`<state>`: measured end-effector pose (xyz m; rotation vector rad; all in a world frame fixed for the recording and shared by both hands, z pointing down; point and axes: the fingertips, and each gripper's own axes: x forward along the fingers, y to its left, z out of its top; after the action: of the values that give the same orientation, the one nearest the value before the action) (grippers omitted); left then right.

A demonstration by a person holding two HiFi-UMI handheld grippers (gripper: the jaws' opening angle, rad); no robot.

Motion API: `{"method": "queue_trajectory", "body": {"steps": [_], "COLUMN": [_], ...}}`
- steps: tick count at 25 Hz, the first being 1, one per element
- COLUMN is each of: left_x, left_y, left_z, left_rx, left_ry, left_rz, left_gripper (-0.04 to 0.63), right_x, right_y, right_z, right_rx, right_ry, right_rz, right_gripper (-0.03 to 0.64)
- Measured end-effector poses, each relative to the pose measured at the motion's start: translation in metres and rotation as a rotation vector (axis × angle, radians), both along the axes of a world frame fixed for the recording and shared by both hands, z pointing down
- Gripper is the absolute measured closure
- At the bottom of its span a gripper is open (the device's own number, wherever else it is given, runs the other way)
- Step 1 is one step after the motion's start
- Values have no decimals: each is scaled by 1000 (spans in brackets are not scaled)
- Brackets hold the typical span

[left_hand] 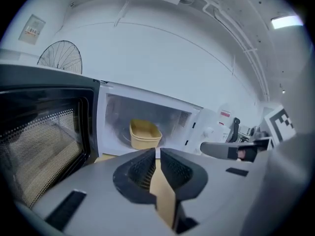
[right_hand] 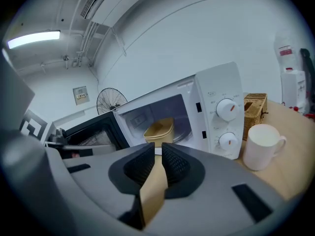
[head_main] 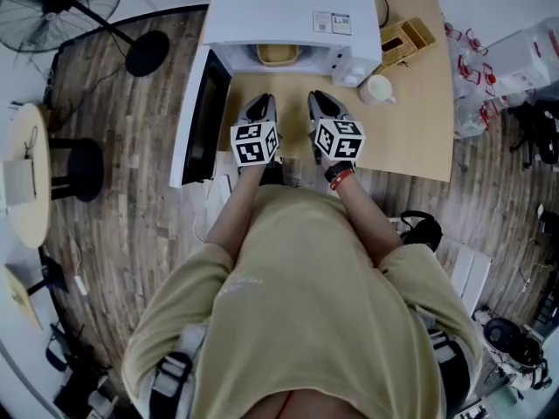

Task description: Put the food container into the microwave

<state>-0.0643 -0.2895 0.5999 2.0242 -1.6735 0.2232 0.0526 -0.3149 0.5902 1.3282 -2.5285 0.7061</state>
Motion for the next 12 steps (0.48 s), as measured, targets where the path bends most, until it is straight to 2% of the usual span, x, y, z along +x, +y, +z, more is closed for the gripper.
{"method": "queue_trajectory", "body": {"steps": [12], "left_x": [13], "left_y": [54], "left_z": [-14], "left_rx": [51], "left_ry": [-7], "left_rz": [-47], "left_gripper": [574], "right_x": [29], "right_y": [50], "right_z": [-14], "right_rx": [37], "right_ry": [19], "right_rz": [-14], "right_gripper": [575]}}
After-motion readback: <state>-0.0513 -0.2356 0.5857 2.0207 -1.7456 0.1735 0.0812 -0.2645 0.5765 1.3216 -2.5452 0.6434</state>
